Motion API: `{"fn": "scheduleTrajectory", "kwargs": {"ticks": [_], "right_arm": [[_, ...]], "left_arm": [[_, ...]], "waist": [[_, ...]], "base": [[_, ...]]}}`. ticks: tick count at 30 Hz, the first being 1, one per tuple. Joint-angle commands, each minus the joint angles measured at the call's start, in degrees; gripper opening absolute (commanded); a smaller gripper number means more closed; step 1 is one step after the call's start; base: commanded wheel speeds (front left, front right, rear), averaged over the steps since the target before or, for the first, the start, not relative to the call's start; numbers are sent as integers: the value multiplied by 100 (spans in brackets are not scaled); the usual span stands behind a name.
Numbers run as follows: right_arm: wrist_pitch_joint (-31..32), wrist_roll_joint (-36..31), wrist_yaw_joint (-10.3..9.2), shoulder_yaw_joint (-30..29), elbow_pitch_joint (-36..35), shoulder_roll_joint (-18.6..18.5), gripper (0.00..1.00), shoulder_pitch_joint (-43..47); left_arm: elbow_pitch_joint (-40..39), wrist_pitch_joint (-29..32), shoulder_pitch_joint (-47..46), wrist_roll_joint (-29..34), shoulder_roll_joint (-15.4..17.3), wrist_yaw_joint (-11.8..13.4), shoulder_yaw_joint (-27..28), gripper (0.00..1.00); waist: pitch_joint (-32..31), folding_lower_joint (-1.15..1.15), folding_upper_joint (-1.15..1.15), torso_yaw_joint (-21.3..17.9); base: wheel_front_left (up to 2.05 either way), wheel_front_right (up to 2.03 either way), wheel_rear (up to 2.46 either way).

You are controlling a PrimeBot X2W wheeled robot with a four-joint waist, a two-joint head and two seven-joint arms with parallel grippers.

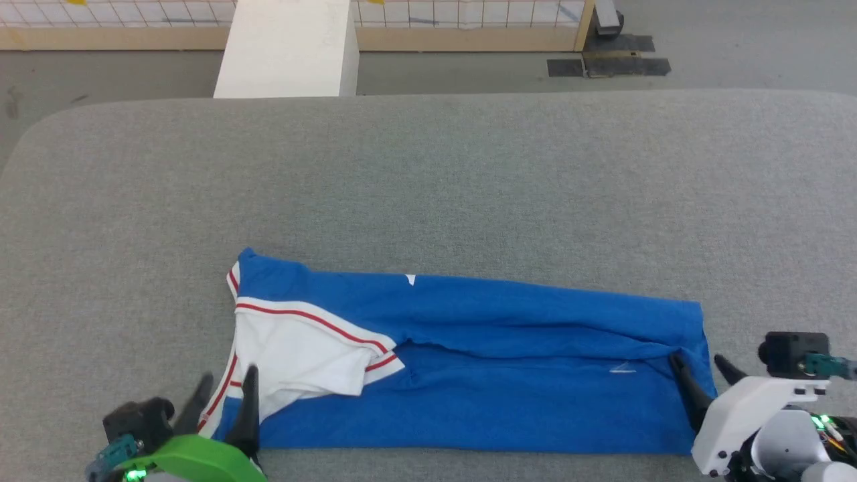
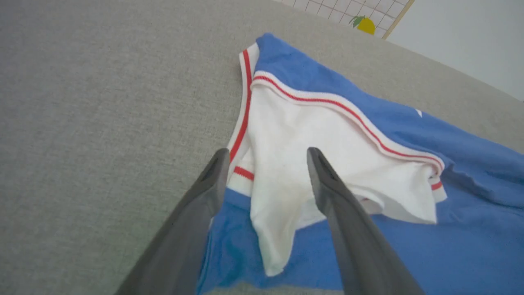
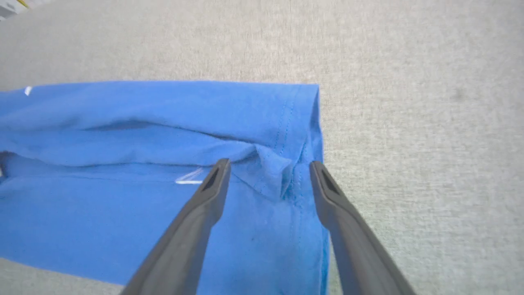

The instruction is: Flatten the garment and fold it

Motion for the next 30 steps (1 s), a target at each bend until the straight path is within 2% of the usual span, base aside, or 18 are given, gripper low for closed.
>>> {"fn": "scheduleTrajectory", "kwargs": {"ticks": [1,7,13,18,23,30], "right_arm": [[-177,8,-9,-61,-134,65,100,80],[-1079,85,-9,-379,-399,188,100,156],[-1442,291,-9,-588,169,192,100,-112],[-1066,278,-9,-515,871,193,100,-497],[-340,37,-9,-373,1536,193,100,-813],[442,-195,-9,-328,1906,193,100,-944]], "left_arm": [[-43,-203,-205,157,40,9,19,100],[-81,-662,-721,911,-4,51,36,100],[-137,-703,-1228,1626,-255,62,293,100],[-74,-704,-1391,1987,-503,-43,589,100],[33,-705,-1429,2222,-712,-191,788,100],[175,-705,-1395,2414,-911,-381,947,100]], "waist": [[-69,0,0,40],[-178,0,0,57],[-201,0,0,46],[-156,0,0,2],[-104,0,0,-13],[-54,0,0,8]], "base": [[0,0,0],[0,0,0],[0,0,0],[0,0,0],[0,0,0],[0,0,0]]}}
